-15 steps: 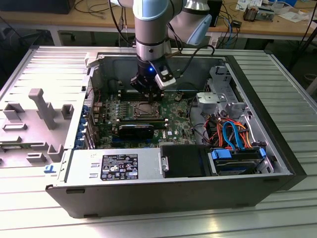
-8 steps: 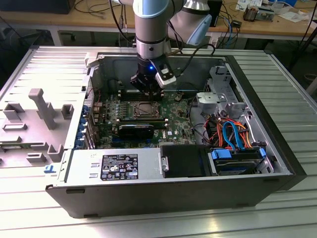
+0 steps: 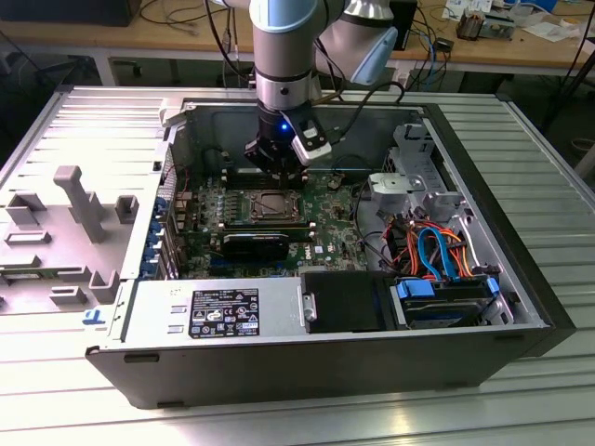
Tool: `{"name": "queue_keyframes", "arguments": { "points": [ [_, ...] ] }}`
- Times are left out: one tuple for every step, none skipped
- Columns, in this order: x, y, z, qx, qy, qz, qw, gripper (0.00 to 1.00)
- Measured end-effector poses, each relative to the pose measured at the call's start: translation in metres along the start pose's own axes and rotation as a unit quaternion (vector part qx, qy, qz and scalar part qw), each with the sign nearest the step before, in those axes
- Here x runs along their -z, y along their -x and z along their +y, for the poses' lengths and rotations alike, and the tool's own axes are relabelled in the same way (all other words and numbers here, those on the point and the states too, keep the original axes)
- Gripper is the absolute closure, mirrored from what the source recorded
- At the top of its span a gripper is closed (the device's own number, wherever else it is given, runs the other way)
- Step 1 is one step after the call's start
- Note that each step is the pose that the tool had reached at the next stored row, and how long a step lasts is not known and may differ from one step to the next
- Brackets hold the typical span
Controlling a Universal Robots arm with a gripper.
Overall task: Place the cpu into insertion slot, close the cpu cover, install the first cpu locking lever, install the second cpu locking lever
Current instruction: 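Install the second cpu locking lever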
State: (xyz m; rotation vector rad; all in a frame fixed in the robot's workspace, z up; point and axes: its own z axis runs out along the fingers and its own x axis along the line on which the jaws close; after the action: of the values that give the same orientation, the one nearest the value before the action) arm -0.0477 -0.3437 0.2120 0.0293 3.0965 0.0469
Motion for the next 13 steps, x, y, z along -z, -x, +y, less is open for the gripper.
{"name": "queue_keyframes", "arguments": {
  "points": [
    [0.0,0.0,-0.0001,0.0,0.0,0.0,1.0,0.89],
    [0.0,0.0,-0.0001,0.0,0.0,0.0,1.0,0.89],
    [0.0,0.0,-0.0001,0.0,-0.0001,0.0,1.0,0.89],
    [0.0,0.0,-0.0001,0.0,-0.0001,0.0,1.0,0.89],
    [0.0,0.0,-0.0002,0.0,-0.0002,0.0,1.0,0.89],
    [0.0,0.0,-0.0001,0.0,-0.0001,0.0,1.0,0.89],
    [0.0,0.0,-0.0001,0.0,-0.0001,0.0,1.0,0.89],
    [0.0,0.0,-0.0001,0.0,-0.0002,0.0,1.0,0.89],
    [0.0,0.0,-0.0001,0.0,-0.0002,0.0,1.0,0.89],
    [0.0,0.0,-0.0001,0.0,-0.0002,0.0,1.0,0.89],
    [0.0,0.0,-0.0001,0.0,-0.0002,0.0,1.0,0.89],
    [0.0,0.0001,-0.0016,0.0,-0.0002,0.0,1.0,0.89],
    [0.0001,0.0001,-0.0037,0.0,-0.0002,0.0,1.0,0.89]
  ]
}}
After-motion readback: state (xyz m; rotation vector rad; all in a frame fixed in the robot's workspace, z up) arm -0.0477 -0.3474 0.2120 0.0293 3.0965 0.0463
